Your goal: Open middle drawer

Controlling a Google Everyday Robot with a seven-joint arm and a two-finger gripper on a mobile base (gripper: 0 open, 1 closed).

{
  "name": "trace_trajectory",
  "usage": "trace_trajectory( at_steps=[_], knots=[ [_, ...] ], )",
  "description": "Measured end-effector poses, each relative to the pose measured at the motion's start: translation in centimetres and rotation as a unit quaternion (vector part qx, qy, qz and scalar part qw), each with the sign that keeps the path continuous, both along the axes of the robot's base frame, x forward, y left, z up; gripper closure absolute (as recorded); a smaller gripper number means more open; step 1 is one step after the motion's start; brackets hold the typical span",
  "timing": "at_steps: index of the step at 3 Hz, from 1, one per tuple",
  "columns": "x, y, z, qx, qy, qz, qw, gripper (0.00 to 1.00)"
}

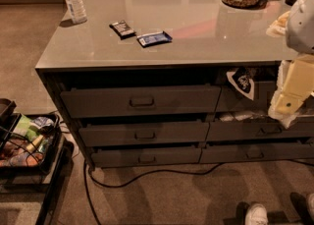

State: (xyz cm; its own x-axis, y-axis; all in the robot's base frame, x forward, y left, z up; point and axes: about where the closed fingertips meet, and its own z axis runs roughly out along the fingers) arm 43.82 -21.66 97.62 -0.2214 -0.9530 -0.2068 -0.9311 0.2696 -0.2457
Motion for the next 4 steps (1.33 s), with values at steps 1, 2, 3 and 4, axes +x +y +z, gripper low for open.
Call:
trace_trajectory(
  at_steps=[1, 2, 3, 4],
  knots=[
    [0.0, 0.0, 0.0, 0.0, 0.0, 0.0, 1.0, 0.0],
    [0.0, 0.1, 0.0, 0.009, -0.007, -0.001, 0.9999, 0.0],
    [1.1, -0.7, -1.8, 0.062, -0.03, 0.014, 0.9975, 0.0],
    [4.7, 1.7, -2.7, 0.153, -0.079, 0.081, 0.9819, 0.0]
  ],
)
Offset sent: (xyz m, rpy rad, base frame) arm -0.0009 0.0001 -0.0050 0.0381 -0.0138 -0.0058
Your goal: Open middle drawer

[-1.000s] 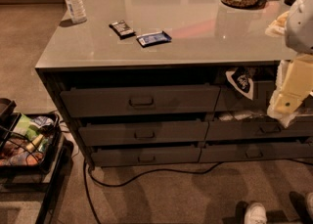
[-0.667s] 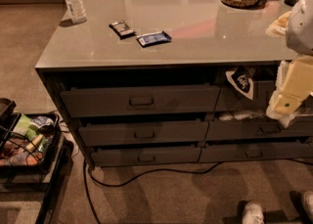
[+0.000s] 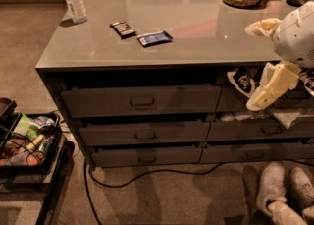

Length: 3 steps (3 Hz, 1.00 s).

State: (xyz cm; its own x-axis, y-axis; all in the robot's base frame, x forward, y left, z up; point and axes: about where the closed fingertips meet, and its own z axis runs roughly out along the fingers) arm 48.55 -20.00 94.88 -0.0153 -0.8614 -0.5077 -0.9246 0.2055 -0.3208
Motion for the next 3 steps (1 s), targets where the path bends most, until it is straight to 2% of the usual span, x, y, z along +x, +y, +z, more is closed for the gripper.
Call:
trace_trajectory(
  at_steps=[1, 2, 3],
  knots=[
    [2.92, 2.5, -1.31, 0.044, -0.02, 0.075, 0.996, 0.0],
    [3.03, 2.46, -1.63, 0.042, -0.022, 0.08, 0.9957, 0.0],
    [3.33, 2.93, -1.33, 0.019, -0.023, 0.091, 0.9954, 0.0]
  ],
)
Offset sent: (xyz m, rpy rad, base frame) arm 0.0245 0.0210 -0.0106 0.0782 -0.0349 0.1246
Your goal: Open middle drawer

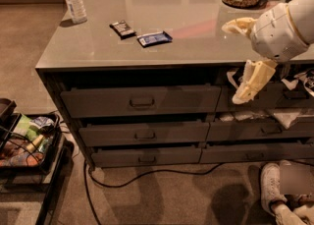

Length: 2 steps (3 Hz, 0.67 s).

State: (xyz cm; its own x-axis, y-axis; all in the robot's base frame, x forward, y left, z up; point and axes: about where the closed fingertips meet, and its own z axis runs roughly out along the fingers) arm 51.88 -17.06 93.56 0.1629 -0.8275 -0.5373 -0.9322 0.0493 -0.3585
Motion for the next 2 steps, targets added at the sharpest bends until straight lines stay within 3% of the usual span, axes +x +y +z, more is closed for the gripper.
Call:
trace_trajectory(
  at_steps=[1, 2],
  knots=[
    [0.4, 2.2, -3.8, -0.036, 0.01, 0.049, 0.9981, 0.0],
    [0.2, 3.9, -9.4, -0.041, 0.033, 0.086, 0.9949, 0.0]
  ],
)
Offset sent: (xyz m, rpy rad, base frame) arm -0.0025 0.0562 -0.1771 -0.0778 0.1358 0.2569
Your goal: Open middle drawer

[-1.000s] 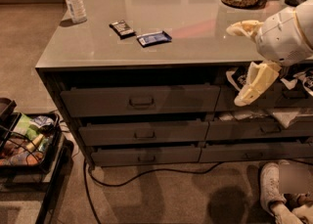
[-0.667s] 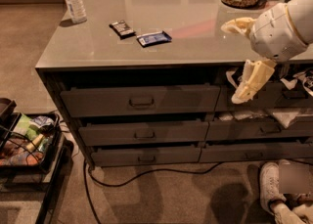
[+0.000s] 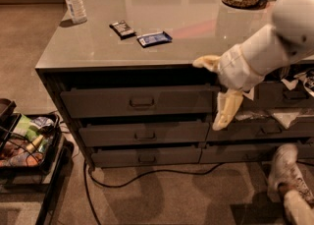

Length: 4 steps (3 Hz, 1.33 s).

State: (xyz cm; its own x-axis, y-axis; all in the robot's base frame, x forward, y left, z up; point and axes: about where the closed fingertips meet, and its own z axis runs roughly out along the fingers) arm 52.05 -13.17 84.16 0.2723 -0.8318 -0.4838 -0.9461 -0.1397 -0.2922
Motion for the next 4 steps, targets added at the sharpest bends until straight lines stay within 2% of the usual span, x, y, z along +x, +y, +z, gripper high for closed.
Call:
trace_trajectory(
  at_steps=[1, 2, 3, 4],
  knots=[
    [0.3, 1.0, -6.8, 0.013, 0.032, -0.003, 0.9994, 0.0],
    [0.3, 1.0, -6.9, 0.013, 0.032, -0.003, 0.9994, 0.0],
    [-0.1, 1.9, -9.1, 0.03, 0.024, -0.011, 0.9992, 0.0],
    [-0.8, 5.2, -15.3, 0.081, 0.031, -0.018, 0.9961, 0.0]
  ],
)
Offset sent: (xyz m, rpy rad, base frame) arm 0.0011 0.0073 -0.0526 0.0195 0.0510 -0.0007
